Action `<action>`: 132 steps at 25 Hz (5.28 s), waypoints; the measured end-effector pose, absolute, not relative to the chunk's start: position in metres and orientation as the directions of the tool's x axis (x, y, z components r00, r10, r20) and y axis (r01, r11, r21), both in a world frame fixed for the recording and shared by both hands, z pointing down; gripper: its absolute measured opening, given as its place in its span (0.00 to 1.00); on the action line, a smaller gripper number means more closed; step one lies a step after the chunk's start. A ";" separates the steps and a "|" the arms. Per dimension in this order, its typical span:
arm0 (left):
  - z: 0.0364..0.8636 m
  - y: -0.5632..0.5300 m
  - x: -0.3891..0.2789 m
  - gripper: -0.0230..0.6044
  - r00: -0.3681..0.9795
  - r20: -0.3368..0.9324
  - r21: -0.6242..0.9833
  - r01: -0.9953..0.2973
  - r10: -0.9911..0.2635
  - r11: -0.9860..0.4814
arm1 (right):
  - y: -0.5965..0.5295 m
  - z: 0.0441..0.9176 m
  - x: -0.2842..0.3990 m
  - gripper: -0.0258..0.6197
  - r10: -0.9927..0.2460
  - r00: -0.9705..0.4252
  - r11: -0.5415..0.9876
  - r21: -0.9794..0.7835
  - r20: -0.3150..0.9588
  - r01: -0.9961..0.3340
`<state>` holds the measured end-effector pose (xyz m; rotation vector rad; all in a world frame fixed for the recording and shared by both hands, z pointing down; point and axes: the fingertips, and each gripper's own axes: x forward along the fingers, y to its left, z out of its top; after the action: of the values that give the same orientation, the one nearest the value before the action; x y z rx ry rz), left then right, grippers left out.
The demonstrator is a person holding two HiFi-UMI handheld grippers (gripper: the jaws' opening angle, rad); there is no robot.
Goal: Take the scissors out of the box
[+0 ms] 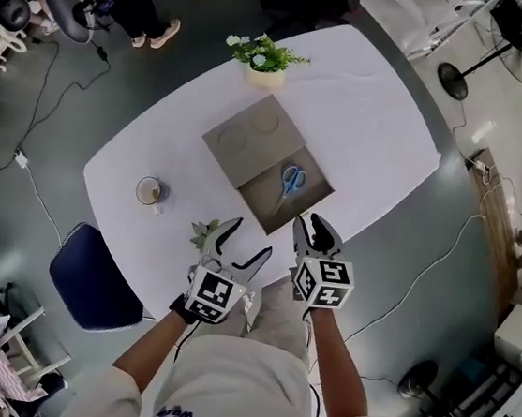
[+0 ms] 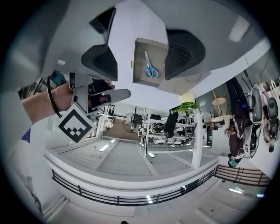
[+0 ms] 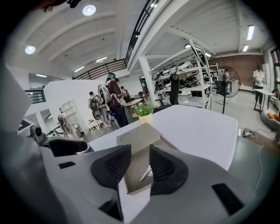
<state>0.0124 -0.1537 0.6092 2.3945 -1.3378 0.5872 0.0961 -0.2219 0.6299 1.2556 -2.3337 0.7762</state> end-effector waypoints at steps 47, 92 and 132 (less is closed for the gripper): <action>0.674 -0.150 -0.036 0.26 0.403 0.531 0.281 -0.914 -0.745 -0.294 | -0.340 0.810 0.035 0.18 -0.146 -0.264 0.536 -0.148 0.953 -0.831; 0.545 -0.145 -0.103 0.04 0.244 0.229 0.154 -0.965 -0.942 -0.212 | -0.279 0.678 0.032 0.18 -0.596 -0.462 0.565 -0.065 0.657 -0.822; 0.429 -0.142 -0.096 0.04 0.354 0.156 0.058 -0.935 -0.922 -0.349 | -0.203 0.442 0.059 0.18 -0.767 -0.599 0.610 -0.030 0.230 -0.792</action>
<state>-0.0962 -0.1422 0.4287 2.4696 -1.7064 0.1440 0.0585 -0.2033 0.4417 1.2938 -2.6402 0.1916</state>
